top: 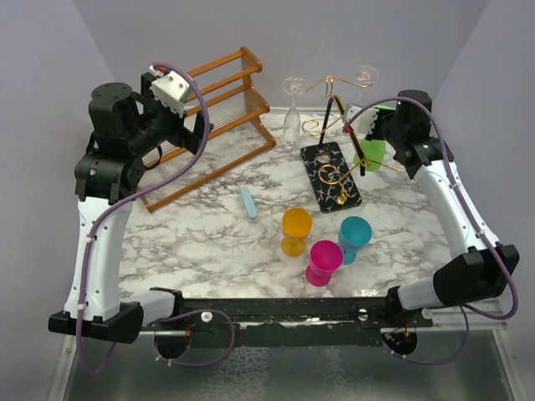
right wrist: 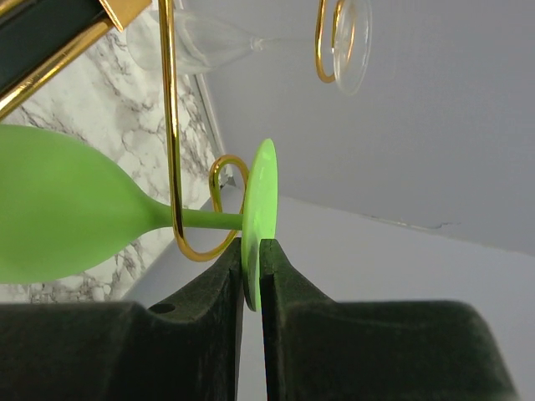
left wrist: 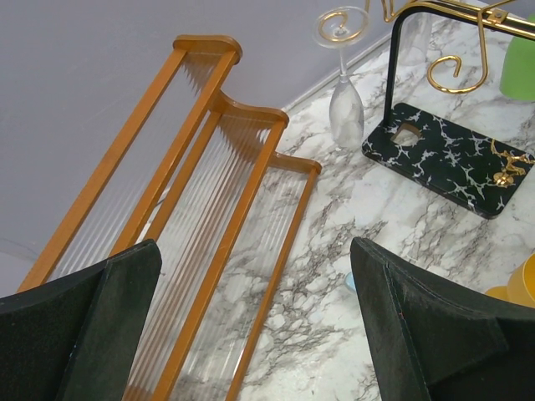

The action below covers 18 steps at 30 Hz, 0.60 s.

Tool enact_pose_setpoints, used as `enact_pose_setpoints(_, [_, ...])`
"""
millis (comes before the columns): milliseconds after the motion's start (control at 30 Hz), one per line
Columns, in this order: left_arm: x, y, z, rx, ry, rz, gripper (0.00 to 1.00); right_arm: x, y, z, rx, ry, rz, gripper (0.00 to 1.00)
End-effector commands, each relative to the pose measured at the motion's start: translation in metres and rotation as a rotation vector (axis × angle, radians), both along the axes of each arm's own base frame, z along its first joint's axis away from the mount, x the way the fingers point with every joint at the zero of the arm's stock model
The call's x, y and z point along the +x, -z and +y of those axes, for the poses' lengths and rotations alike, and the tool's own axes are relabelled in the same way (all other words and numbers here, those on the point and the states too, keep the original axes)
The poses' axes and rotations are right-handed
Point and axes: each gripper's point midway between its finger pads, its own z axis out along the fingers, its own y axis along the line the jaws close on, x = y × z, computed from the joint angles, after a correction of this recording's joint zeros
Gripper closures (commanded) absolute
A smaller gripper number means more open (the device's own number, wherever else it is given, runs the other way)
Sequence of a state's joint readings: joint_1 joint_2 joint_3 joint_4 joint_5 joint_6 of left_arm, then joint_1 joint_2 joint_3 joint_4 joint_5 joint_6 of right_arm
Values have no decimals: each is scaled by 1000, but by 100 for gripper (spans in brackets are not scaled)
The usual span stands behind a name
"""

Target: Place the wine glass upside down on the wine glass rack

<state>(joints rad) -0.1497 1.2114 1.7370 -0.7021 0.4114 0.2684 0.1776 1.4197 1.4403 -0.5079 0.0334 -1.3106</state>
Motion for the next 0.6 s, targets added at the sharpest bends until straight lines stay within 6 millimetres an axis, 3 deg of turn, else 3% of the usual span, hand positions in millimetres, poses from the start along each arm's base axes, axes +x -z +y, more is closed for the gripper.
enact_pose_setpoints(0, [-7, -16, -1, -13, 22, -57, 1, -3, -22, -13, 1, 87, -87, 87])
enact_pose_setpoints(300, [-7, -16, -1, -12, 22, -56, 1, 3, -27, -24, -32, 145, -138, 87])
enact_pose_setpoints(567, [-7, -14, -1, -10, 20, -54, 1, 15, -31, -22, -26, 146, -164, 86])
